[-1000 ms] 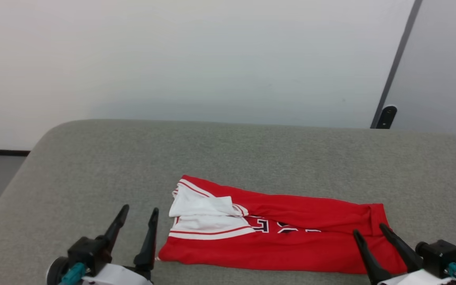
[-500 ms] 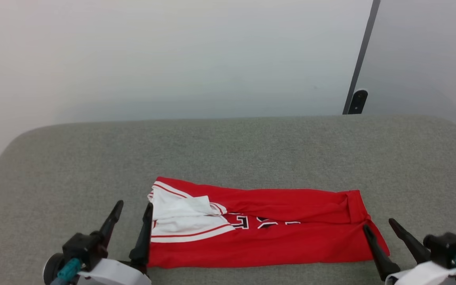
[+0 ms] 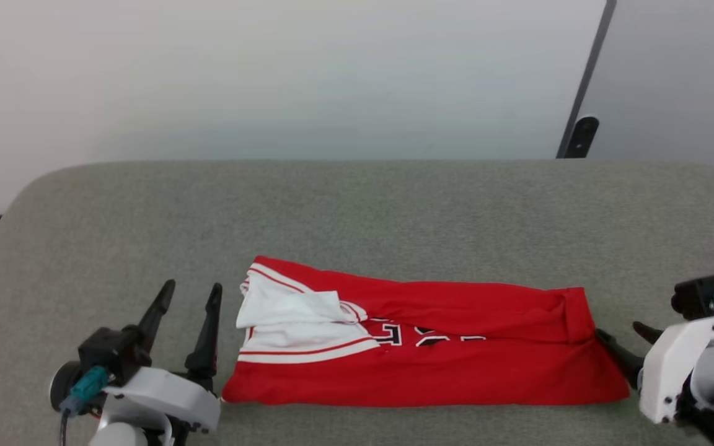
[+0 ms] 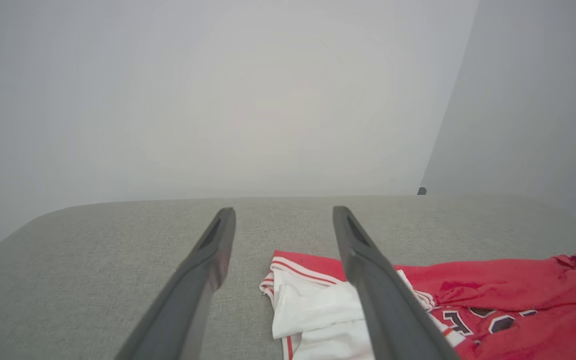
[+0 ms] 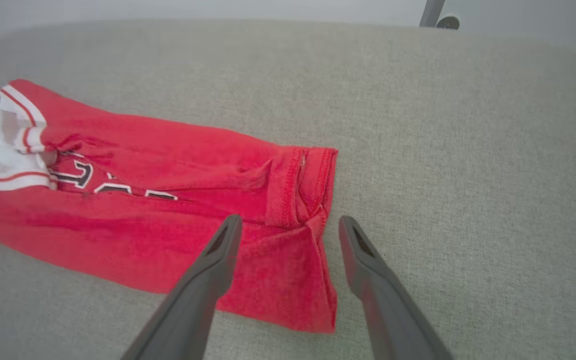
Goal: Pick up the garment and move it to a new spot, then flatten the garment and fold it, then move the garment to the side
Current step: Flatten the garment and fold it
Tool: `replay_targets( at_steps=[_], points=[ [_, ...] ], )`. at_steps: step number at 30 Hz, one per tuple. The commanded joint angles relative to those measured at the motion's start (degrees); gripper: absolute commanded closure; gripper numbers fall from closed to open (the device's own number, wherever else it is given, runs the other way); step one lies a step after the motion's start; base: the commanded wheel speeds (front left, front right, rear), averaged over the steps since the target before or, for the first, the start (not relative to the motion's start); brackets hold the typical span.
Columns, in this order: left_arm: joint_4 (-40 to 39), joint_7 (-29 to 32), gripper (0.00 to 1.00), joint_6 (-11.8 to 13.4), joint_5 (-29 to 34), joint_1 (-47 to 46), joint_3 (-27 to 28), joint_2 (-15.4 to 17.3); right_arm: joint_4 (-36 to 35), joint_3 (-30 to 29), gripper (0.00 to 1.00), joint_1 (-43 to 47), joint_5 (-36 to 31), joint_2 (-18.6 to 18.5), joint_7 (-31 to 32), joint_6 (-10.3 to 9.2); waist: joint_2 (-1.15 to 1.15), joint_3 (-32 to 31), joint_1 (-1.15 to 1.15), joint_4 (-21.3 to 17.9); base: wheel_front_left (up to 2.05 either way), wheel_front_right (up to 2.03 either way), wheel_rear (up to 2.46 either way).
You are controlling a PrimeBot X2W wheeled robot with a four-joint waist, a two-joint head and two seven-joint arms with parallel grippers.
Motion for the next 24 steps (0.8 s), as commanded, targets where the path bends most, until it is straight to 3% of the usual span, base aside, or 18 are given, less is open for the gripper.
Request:
replay_targets(
  at_steps=[1, 9, 18, 24],
  points=[
    [0.30, -0.05, 0.00, -0.36, -0.50, -0.81, -0.35, 0.10, 1.28, -0.11, 0.00, -1.77, 0.63, -0.84, 2.43, -0.06, 0.00, 1.14, 0.00, 1.24, 0.00, 0.00, 0.00],
    [0.89, -0.05, 0.00, -0.34, -1.67, -3.70, -2.96, 0.06, 8.10, 1.08, 0.00, -8.41, 2.85, -1.57, 16.16, -0.05, 0.00, 4.63, 0.00, 4.45, 0.00, 0.00, 0.00],
    [1.20, -0.06, 0.00, -0.36, -2.76, -6.90, -5.18, -0.58, 16.74, 1.22, 0.00, -13.93, 0.45, 0.91, 19.29, -0.05, 0.00, 8.15, 0.00, 7.27, 0.00, 0.00, 0.00],
    [1.91, -0.06, 0.00, -0.36, -3.24, -8.41, -6.12, -1.19, 24.81, 1.48, 0.00, -16.07, -0.52, 4.53, 20.31, -0.05, 0.00, 9.66, 0.00, 8.86, 0.00, 0.00, 0.00]
  ],
)
